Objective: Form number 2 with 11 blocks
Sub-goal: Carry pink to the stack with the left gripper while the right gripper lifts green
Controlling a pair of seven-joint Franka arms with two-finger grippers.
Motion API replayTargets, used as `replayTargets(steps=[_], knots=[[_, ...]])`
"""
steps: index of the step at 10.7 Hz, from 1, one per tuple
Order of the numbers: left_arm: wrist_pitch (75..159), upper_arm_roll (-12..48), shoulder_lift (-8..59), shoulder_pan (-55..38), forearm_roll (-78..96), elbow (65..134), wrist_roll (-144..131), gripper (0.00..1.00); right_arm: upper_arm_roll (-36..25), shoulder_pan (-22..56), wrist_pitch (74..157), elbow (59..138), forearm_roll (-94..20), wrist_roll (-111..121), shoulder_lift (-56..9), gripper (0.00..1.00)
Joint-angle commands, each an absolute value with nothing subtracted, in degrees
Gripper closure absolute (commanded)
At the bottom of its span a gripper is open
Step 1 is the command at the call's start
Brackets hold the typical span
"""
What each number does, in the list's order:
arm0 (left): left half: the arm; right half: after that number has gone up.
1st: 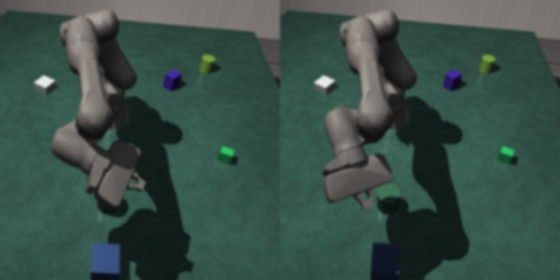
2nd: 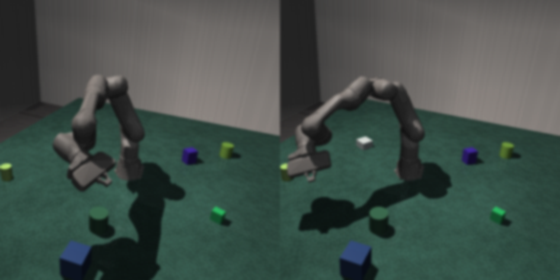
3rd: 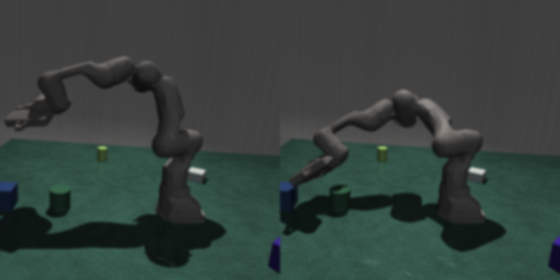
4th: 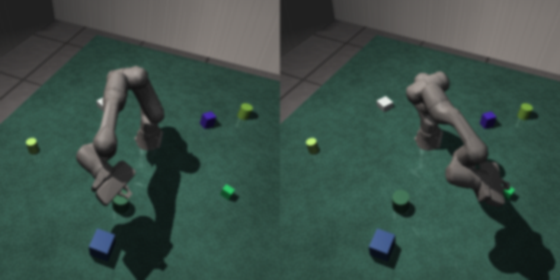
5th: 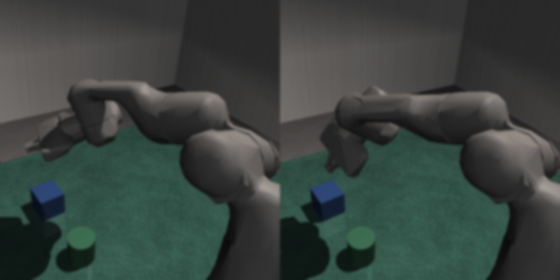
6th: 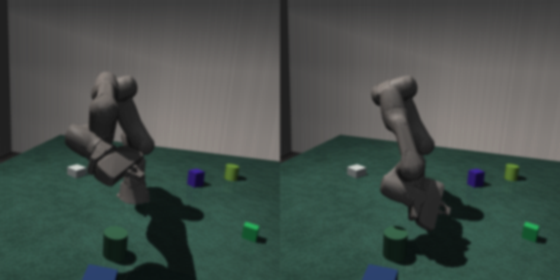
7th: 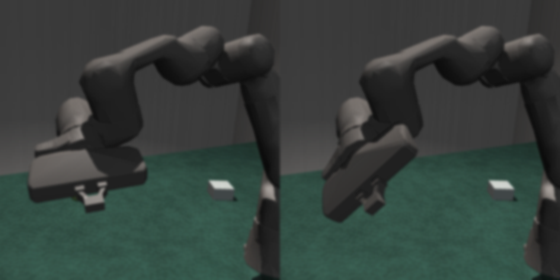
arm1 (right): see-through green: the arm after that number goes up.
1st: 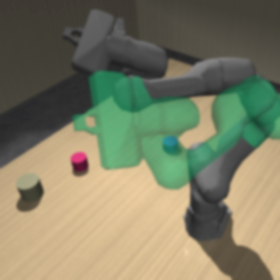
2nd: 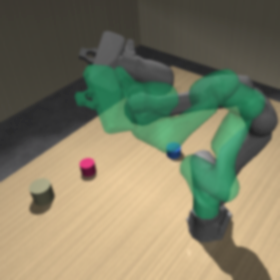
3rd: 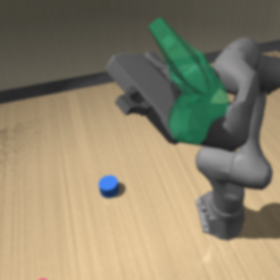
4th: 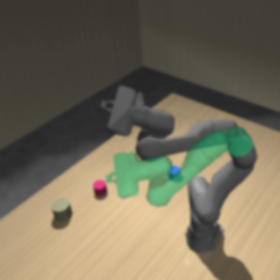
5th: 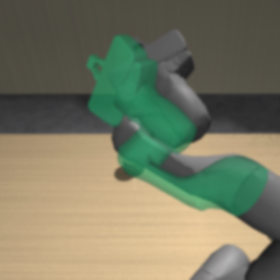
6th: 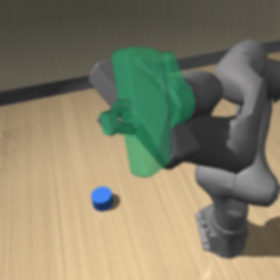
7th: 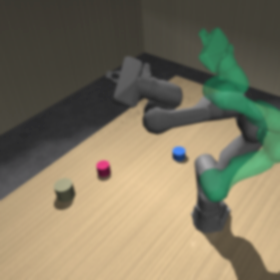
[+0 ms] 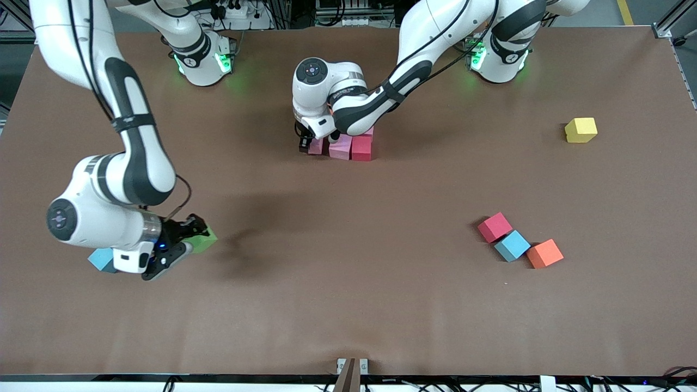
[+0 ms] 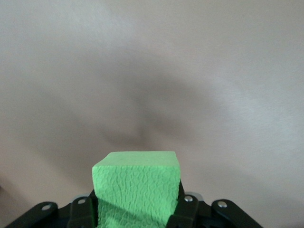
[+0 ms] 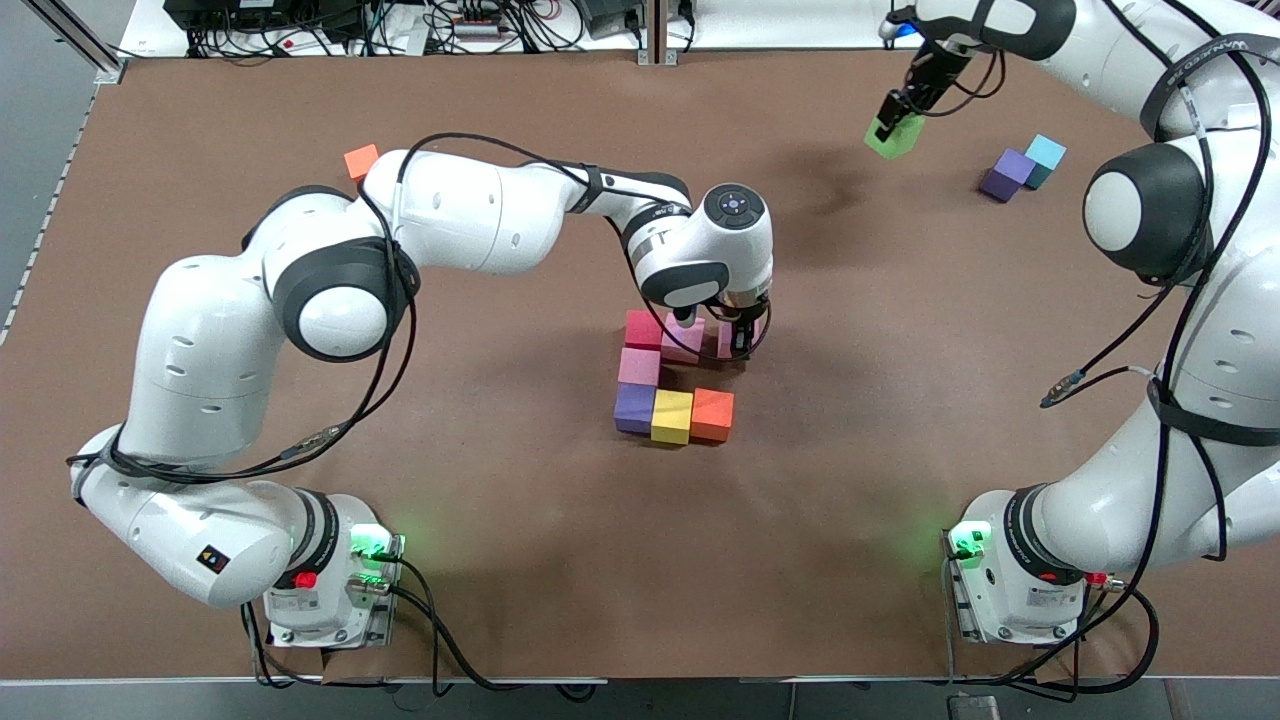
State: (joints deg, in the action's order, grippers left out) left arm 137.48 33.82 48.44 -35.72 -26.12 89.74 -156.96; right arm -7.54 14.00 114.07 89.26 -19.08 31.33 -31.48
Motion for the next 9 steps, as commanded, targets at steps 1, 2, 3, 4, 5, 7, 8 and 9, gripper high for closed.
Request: replayTargets(steps=[1,2,3,4,5,7,8,9], knots=[[138.7,33.6,48.0,-36.1,-29.8,91.4,-164.4,0.82,-10.1,18.4,113.9,92.9,-18.8,22.7,-28.1,0.92],[138.7,33.6,48.0,-36.1,-30.3,91.4,-165.3,0.82,-10.1,18.5,114.0,93.6,-18.9,20.8,-27.6,0.92],[138.7,33.6,48.0,-36.1,-30.5,91.4,-166.0,0.82,-9.9,18.5,114.2,94.2,-19.1,17.9,-27.1,0.92],[138.8,33.6,48.0,-36.0,-30.5,91.4,-166.4,0.82,-9.8,19.0,114.3,94.6,-19.2,15.9,-26.7,0.92],[138.8,33.6,48.0,-36.0,-30.6,91.7,-166.4,0.82,-9.9,19.7,114.3,94.6,-19.3,14.0,-26.6,0.93],[138.9,32.8,48.0,-36.1,-31.4,91.8,-166.5,0.82,-9.9,20.8,114.4,94.6,-19.4,10.6,-26.3,0.93],[139.7,32.8,48.1,-36.1,-31.5,91.8,-166.6,0.82,-9.8,21.4,114.5,94.6,-19.4,8.1,-26.2,0.93],[140.0,32.7,48.1,-36.1,-31.5,91.8,-166.6,0.82,-9.8,22.3,114.6,94.5,-19.4,5.9,-26.1,0.93]])
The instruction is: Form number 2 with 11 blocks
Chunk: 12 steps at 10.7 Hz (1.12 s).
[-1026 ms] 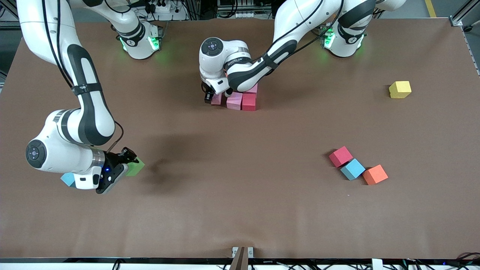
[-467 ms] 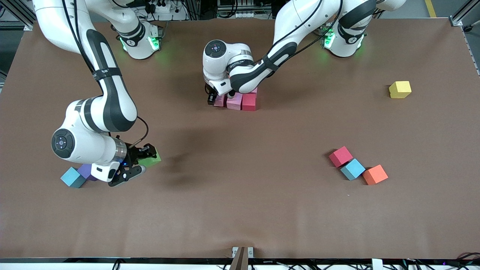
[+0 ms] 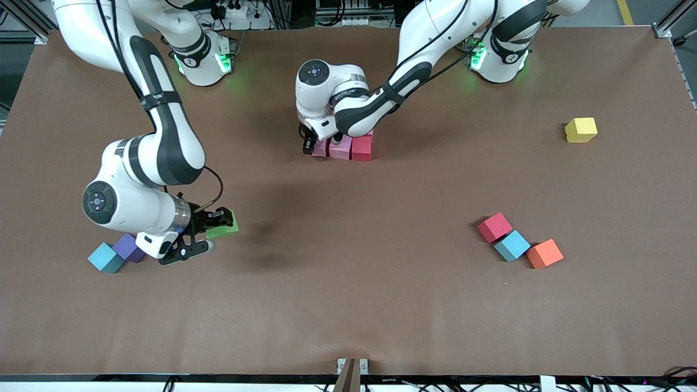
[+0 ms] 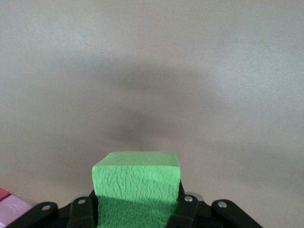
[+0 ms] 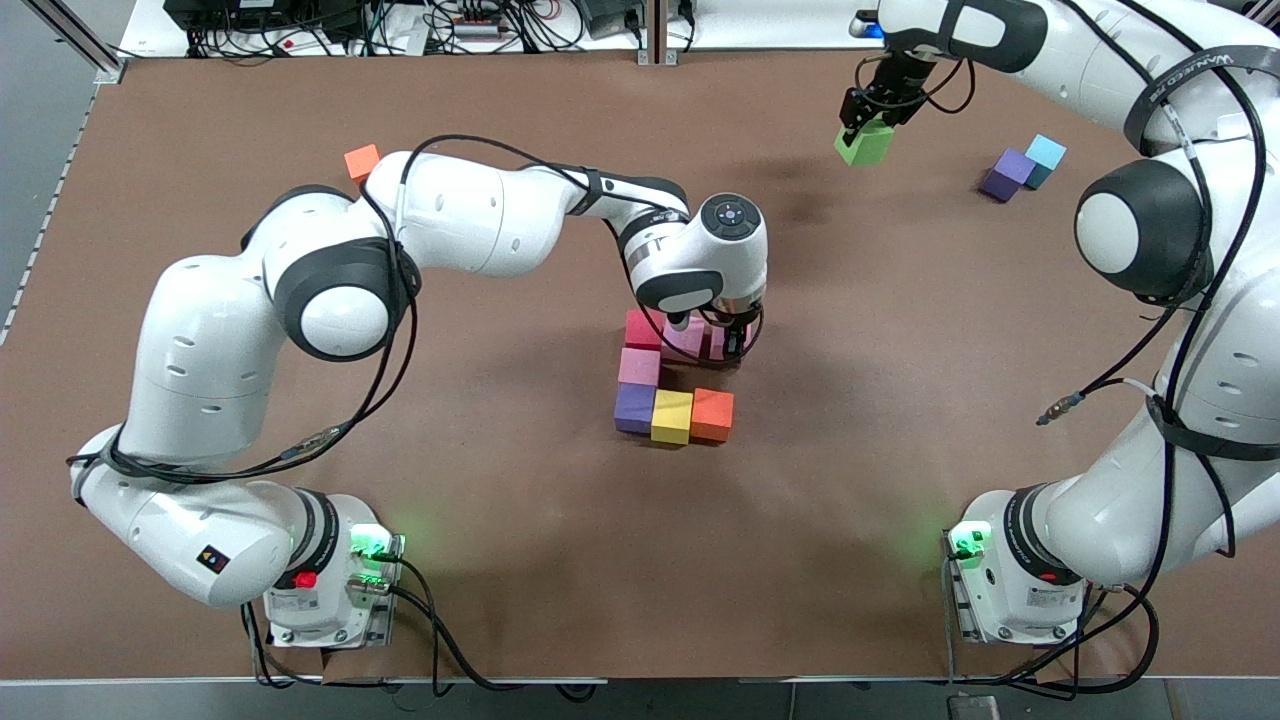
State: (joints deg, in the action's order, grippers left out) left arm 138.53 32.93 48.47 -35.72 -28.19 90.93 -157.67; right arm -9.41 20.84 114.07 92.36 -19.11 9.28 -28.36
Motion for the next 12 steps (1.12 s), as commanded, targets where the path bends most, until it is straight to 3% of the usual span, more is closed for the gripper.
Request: replayTargets(steps=[1,4,12], knots=[[140.0,32.7,48.1,-36.0,-31.5,91.8,-166.7,0.82,-9.8,23.1,114.8,94.5,-19.4,4.2,-25.9,0.93],[140.0,32.7,48.5,-36.0,-31.4,91.8,-167.1,0.79,-9.9,25.1,116.8,96.4,-19.4,0.5,-24.9,0.93],[140.0,32.4,48.4,-35.9,-31.6,93.0,-167.8,0.77,-9.9,33.3,134.7,112.9,-19.4,-9.6,-18.7,0.94]])
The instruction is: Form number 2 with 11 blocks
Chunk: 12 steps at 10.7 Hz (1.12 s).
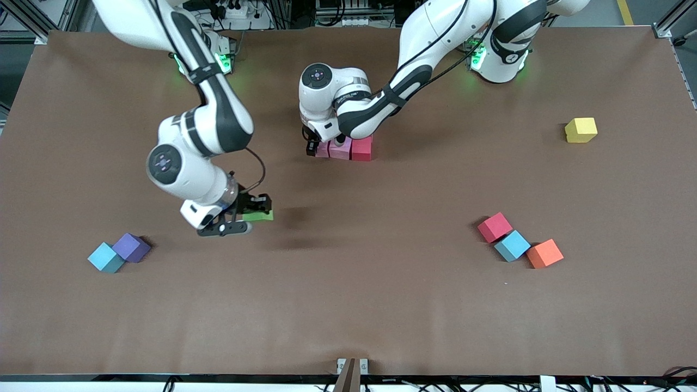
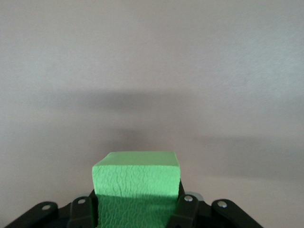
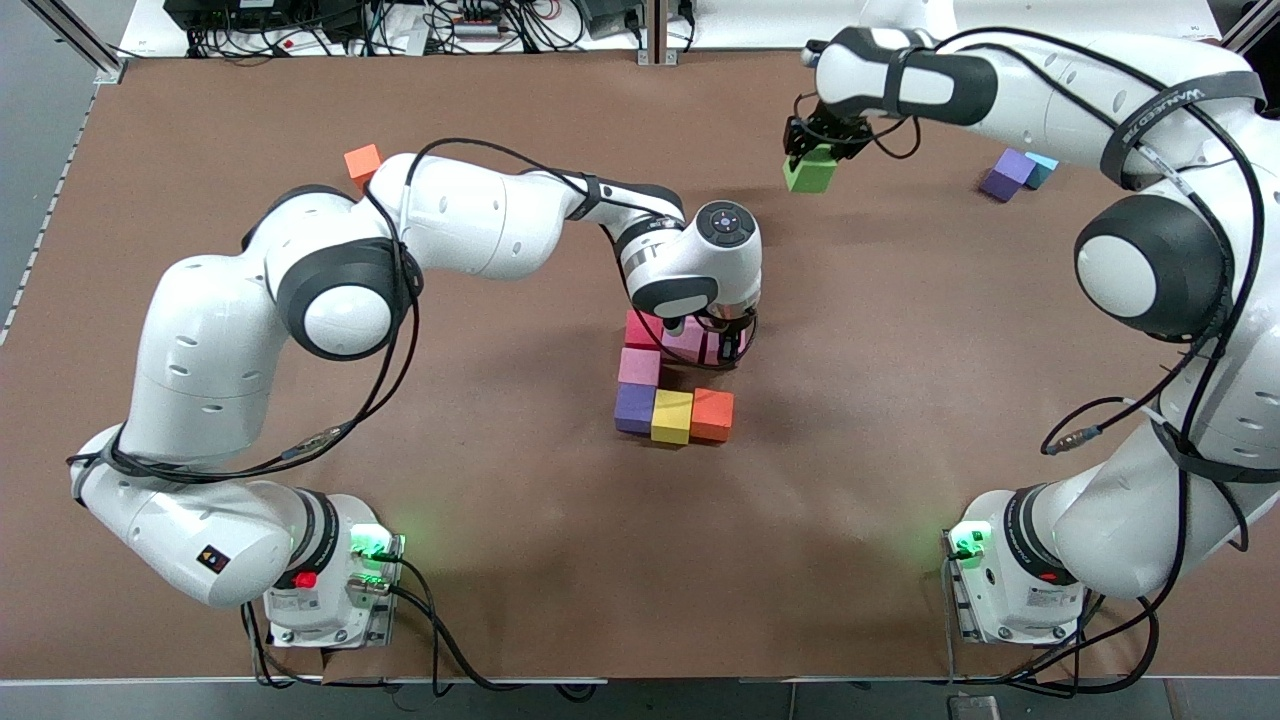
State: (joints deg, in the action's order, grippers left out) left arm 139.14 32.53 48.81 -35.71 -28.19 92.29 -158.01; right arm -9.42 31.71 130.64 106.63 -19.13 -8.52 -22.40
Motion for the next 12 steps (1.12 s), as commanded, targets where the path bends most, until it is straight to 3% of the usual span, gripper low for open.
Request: replayTargets(steps=[1,8,12], knots=[[140.0,32.3,48.4,-35.9,-31.6,93.0,-167.8,0.76,-9.9,33.8,136.3,114.2,-19.4,-11.0,-18.5,0.94],[140.0,32.3,48.3,-35.3,-31.9,94.1,-167.4,0.71,-9.9,38.7,144.6,120.8,-19.4,-17.4,-17.2,0.94],[140.0,32.3,48.1,-35.0,-32.7,95.5,-166.9,0.64,-10.0,39.3,145.0,121.2,-19.4,-18.4,-17.3,0.94]])
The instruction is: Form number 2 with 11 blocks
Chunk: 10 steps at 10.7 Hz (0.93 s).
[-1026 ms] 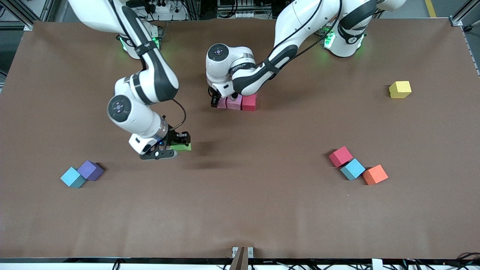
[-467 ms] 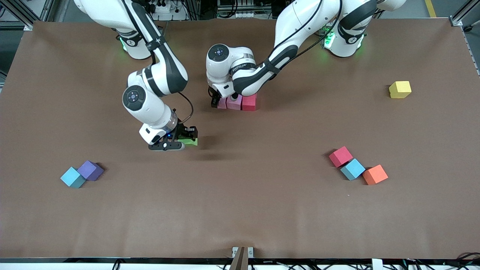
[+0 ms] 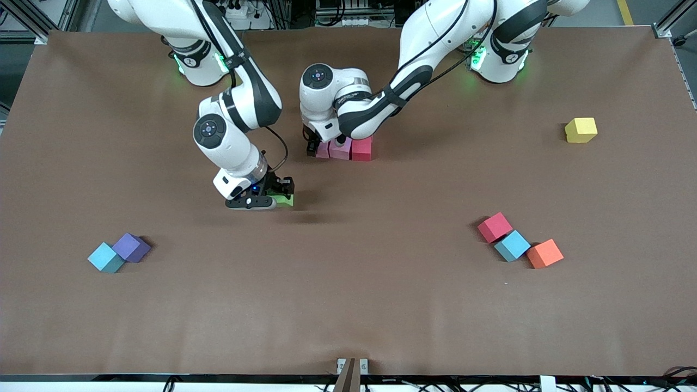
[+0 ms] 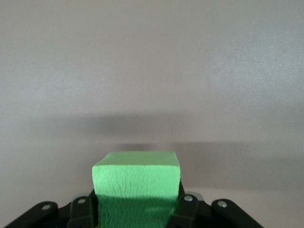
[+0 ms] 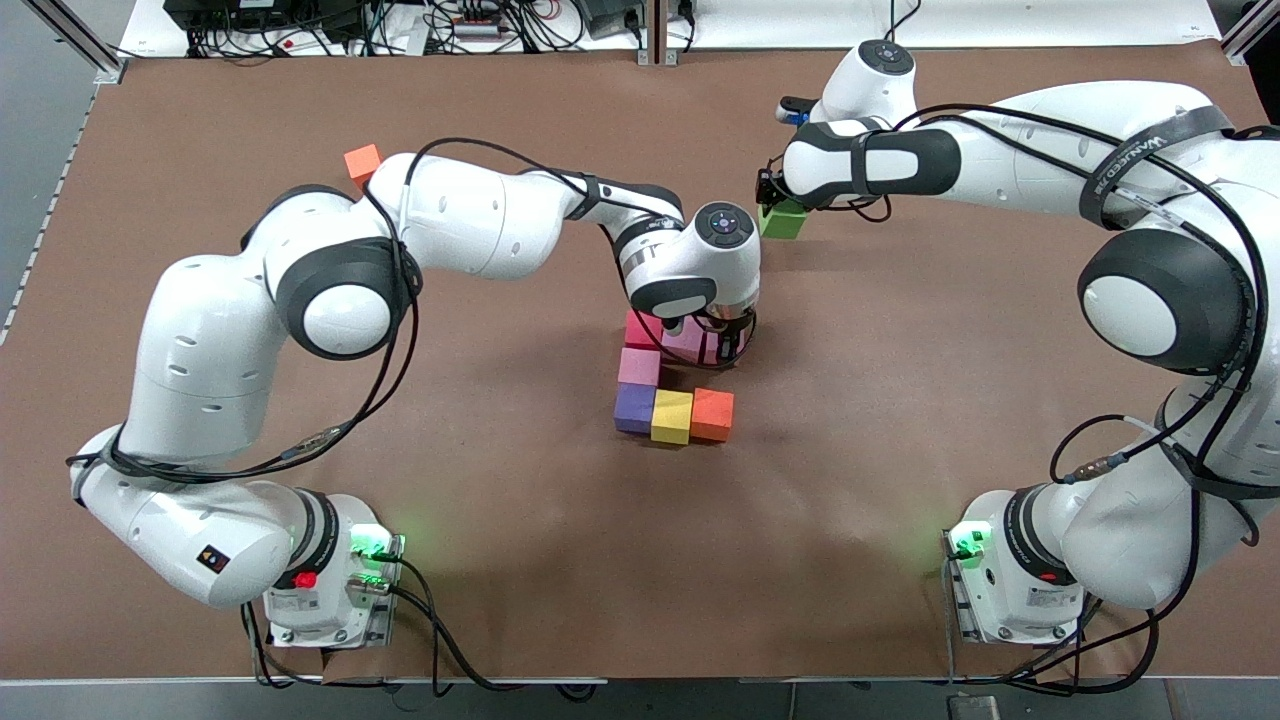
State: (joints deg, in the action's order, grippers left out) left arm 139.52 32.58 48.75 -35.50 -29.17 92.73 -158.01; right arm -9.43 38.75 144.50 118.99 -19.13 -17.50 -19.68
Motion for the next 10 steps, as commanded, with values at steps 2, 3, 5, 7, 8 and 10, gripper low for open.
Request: replayTargets(steps=[2,3,5,7,8,10], knots=[[140.0,32.3,48.0,-34.9,-32.7,95.7,-166.8,0.64,-10.0,39.4,144.9,121.2,-19.4,-18.3,-17.3,0.94],[140.0,32.3,48.0,-34.9,-32.7,95.7,-166.8,0.64,-10.0,39.4,144.9,121.2,-19.4,-18.3,-17.3,0.94],[140.0,32.3,47.9,-34.9,-32.7,95.7,-166.6,0.0,-10.0,39.4,145.0,121.2,-19.4,-18.3,-17.3,0.94],[140.0,32.4,47.7,-34.8,-32.7,95.7,-166.6,0.0,-10.0,39.4,145.0,121.2,-19.4,-18.3,-17.3,0.94],[140.0,32.4,47.6,-34.7,-32.7,95.7,-166.6,0.0,-10.0,39.4,144.9,121.2,-19.4,-18.3,-17.3,0.94],[140.0,32.4,47.2,-34.7,-32.7,95.7,-166.3,0.0,-10.0,39.4,145.0,121.2,-19.4,-18.3,-17.3,0.94]])
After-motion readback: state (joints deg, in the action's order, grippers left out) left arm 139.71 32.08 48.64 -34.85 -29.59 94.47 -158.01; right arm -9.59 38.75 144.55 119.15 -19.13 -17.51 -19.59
